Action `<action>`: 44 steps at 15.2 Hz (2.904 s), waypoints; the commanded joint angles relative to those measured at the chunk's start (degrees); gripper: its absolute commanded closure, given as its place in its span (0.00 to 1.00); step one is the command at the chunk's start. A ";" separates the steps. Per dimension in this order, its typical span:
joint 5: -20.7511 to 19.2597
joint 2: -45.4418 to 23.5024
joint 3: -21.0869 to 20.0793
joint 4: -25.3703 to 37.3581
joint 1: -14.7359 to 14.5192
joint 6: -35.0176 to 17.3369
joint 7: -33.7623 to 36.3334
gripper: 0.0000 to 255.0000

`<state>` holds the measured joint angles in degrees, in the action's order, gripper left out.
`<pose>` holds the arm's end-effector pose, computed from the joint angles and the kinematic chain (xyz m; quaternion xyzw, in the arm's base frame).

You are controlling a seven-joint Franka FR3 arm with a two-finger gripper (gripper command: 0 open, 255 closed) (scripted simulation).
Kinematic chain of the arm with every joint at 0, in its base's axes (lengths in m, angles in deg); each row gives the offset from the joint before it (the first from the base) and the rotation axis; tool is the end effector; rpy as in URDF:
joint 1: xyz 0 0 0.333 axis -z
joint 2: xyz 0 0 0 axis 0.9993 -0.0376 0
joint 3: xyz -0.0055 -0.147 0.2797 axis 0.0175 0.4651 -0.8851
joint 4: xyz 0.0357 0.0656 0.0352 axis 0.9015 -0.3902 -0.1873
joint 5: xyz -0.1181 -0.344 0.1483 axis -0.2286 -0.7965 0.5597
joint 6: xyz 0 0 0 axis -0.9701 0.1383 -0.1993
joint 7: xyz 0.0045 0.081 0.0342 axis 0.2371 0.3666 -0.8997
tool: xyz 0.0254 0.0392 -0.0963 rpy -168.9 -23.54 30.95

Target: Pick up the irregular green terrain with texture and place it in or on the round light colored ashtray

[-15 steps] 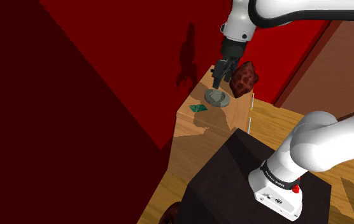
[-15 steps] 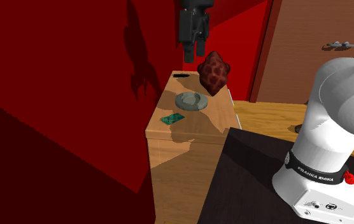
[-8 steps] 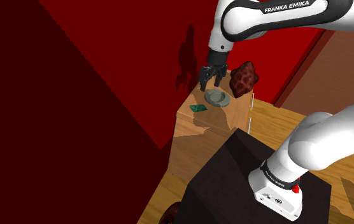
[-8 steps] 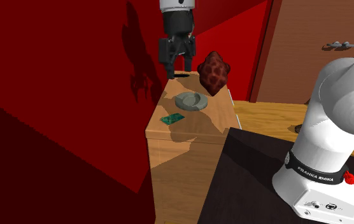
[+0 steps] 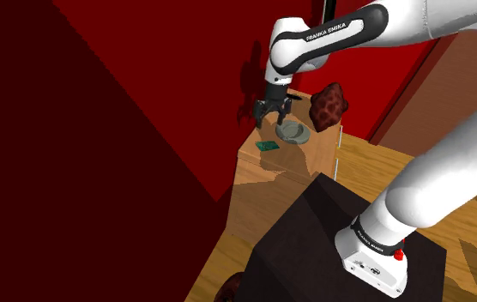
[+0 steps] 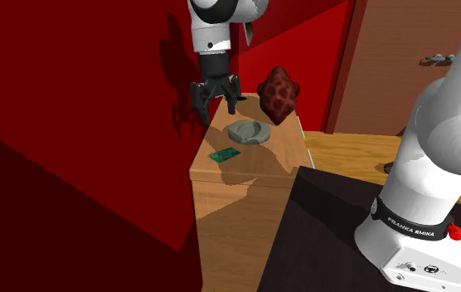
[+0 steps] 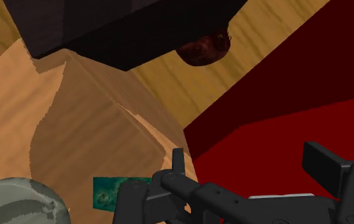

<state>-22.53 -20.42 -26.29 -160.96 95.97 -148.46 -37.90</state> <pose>0.4776 -0.0419 0.3927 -0.9808 0.1813 0.0667 0.0264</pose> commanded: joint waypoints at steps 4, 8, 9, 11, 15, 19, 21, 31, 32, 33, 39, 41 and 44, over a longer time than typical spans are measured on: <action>-0.27 -10.23 1.51 4.79 1.82 -3.74 4.28 0.00; -0.03 -18.11 3.08 9.00 3.17 -6.05 7.14 0.00; 0.10 -20.04 3.50 10.12 3.50 -6.52 7.80 0.00; 0.47 -23.88 4.31 12.44 4.20 -7.35 9.06 0.00; 1.52 -31.42 5.89 17.37 5.73 -8.58 11.37 0.00; 2.86 -38.57 7.29 22.47 7.44 -9.27 13.45 0.00; 3.02 -39.35 7.17 21.95 7.43 -10.58 13.35 0.00; 3.49 -41.72 6.84 20.74 7.44 -14.14 13.05 0.00; 3.49 -41.72 6.84 20.74 7.44 -14.14 13.05 0.00; 3.49 -41.72 6.84 20.74 7.44 -14.14 13.05 0.00; 3.48 -41.72 6.84 20.74 7.44 -14.13 13.05 1.00; 3.48 -41.71 6.84 20.74 7.43 -14.13 13.05 1.00; 3.48 -41.68 6.84 20.70 7.44 -14.14 13.05 1.00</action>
<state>-19.05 -62.05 -19.44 -140.30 103.41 -162.51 -24.85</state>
